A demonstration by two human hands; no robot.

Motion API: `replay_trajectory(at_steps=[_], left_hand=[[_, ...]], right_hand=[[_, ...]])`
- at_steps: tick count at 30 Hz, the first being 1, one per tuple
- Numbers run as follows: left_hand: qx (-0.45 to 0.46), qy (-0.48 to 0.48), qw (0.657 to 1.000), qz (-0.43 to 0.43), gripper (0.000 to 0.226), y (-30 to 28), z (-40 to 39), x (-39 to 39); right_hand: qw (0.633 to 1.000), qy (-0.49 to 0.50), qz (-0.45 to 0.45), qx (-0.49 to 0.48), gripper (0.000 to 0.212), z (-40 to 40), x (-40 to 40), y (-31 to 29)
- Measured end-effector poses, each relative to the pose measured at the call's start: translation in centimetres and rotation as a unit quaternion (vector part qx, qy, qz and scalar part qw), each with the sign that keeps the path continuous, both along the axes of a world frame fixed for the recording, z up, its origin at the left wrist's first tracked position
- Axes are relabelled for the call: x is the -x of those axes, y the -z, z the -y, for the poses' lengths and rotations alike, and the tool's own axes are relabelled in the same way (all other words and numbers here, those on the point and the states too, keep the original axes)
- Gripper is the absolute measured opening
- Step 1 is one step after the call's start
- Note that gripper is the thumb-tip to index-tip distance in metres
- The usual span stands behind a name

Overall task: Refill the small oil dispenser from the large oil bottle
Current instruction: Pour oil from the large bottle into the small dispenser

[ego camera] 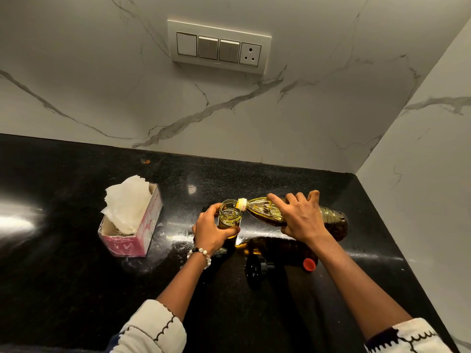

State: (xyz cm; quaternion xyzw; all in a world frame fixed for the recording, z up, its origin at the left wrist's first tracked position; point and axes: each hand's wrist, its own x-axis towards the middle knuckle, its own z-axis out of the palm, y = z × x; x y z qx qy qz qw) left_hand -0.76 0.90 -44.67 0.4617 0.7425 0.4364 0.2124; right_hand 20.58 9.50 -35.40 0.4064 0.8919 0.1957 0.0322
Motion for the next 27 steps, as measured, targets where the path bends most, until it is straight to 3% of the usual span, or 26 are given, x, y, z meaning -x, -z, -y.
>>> replay_trajectory(at_steps=[27], left_hand=[[0.000,-0.002,1.000,0.009,0.074,0.18,-0.05,0.13]], right_hand=[[1.000,0.006,0.001,0.004,0.099,0.05,0.08,0.07]])
